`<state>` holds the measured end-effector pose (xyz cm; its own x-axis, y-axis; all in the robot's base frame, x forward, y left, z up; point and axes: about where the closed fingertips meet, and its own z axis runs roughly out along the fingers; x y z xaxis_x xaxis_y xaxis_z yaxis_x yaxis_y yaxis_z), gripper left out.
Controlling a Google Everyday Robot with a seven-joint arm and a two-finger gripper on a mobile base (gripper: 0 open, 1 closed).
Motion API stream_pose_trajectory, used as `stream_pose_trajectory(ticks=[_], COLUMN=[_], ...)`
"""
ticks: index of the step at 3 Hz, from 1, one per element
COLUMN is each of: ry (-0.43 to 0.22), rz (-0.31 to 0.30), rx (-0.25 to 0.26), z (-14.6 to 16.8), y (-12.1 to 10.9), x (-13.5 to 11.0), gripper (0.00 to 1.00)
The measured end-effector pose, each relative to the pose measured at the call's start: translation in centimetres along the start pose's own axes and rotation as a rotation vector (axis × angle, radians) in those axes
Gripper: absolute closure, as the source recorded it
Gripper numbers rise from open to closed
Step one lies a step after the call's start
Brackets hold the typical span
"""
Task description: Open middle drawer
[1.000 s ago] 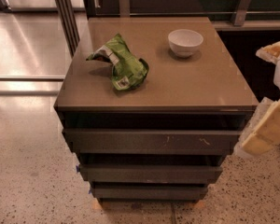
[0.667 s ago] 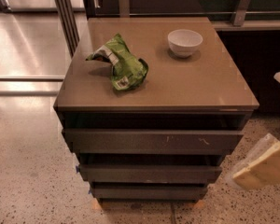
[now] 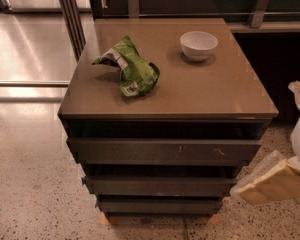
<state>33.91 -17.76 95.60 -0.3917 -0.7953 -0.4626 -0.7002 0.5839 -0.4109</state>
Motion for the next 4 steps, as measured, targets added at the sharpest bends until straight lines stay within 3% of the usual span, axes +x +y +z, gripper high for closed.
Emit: stream_pose_trajectory(ticks=[1, 2, 3, 4], ry=[0.002, 0.003, 0.015, 0.032], rz=[0.045, 0.176, 0.337, 0.435], rx=[0.002, 0.011, -0.016, -0.044], z=[1.3, 4.0, 10.0, 15.7], y=[0.9, 2.7, 5.6, 7.0], x=[1.3, 4.8, 10.2, 13.9], gripper=[0.00, 0.00, 0.00, 0.00])
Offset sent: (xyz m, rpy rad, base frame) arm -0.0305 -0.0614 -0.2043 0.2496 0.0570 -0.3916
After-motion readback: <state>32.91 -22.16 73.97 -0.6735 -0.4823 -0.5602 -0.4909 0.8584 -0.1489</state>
